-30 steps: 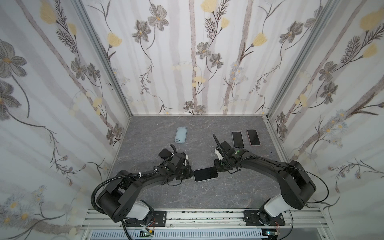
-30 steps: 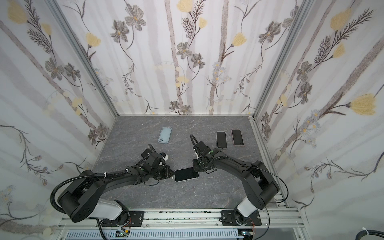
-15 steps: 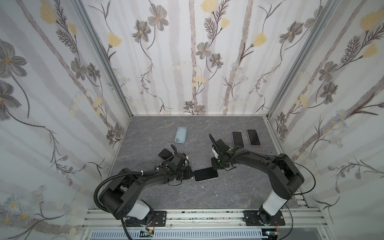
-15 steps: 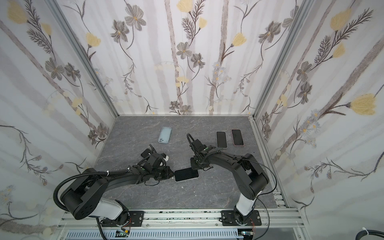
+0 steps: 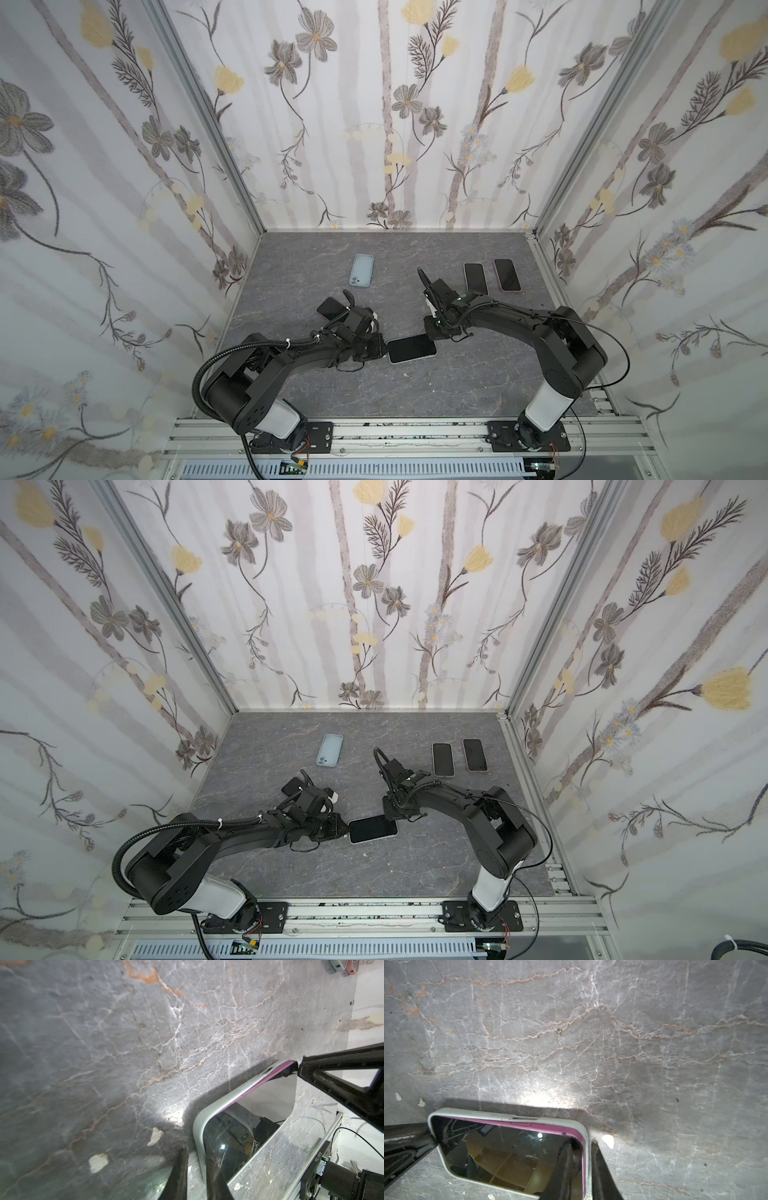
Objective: Put the phone into the phone case
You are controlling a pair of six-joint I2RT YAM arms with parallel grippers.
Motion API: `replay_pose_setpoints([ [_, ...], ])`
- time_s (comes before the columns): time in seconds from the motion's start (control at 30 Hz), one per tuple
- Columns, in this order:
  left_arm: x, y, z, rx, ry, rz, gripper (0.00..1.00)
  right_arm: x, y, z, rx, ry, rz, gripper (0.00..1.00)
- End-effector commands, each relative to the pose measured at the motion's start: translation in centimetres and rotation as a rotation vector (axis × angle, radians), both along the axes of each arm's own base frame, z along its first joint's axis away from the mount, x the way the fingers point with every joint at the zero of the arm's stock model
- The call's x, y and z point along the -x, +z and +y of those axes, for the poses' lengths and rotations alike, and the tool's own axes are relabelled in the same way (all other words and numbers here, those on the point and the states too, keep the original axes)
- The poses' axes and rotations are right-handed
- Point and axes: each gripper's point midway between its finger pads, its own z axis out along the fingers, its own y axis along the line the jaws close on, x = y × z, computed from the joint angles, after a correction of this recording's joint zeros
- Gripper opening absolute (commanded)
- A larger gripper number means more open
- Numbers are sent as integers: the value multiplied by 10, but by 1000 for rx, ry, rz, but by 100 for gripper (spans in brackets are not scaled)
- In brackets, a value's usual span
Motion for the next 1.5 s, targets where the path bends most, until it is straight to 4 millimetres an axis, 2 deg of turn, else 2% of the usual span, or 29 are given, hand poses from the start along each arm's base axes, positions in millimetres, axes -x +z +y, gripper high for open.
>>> replay_pose_setpoints([
  [0.0, -3, 2, -3, 7, -8, -12, 16, 2, -2, -4, 19, 7, 8, 18],
  [0.5, -4, 2, -4, 7, -10, -12, 14, 16, -29, -11, 63, 24, 87, 14],
  [0.83, -4, 0, -3, 4, -9, -9, 14, 32, -52, -24, 143, 37, 165, 12],
  [1.23, -3, 0, -2, 0, -8, -7, 13, 42, -71, -34, 224, 54, 199, 12],
  [1.47, -3, -1, -2, -1, -5, -5, 14, 45, -75, -33, 244, 66, 209, 10],
])
